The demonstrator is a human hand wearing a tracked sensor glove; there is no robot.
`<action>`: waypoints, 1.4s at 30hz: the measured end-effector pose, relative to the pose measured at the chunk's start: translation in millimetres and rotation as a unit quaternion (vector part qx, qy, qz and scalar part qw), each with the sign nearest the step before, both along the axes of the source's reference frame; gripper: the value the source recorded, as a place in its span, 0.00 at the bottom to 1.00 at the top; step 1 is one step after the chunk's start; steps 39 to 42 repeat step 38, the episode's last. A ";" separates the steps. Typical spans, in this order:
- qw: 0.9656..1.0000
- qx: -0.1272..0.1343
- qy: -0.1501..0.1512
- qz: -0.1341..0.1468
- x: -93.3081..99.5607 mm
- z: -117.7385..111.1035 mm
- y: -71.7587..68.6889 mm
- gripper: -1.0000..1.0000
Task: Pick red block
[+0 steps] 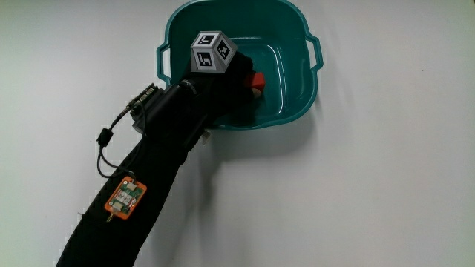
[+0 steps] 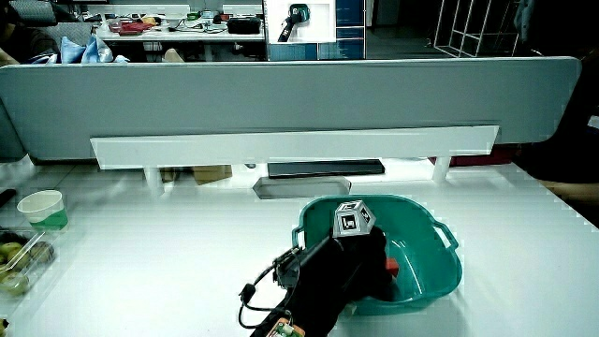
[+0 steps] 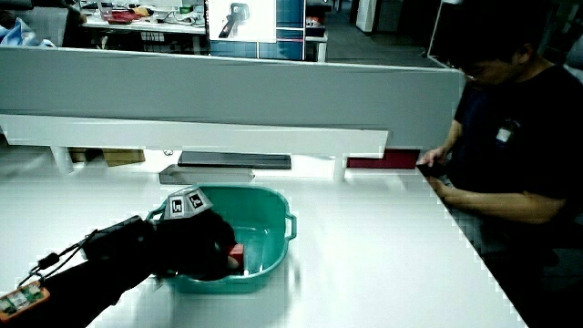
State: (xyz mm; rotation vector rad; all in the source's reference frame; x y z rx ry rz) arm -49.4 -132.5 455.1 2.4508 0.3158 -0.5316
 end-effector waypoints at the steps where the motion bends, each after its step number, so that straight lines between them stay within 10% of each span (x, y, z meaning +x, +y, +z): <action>1: 1.000 0.005 -0.002 0.001 0.3 -1.6 0.1 1.00; 19: 0.999 0.038 0.018 0.005 -0.7 -44.2 -0.4 1.00; 42: 0.993 0.093 0.045 0.064 14.4 -109.9 40.4 1.00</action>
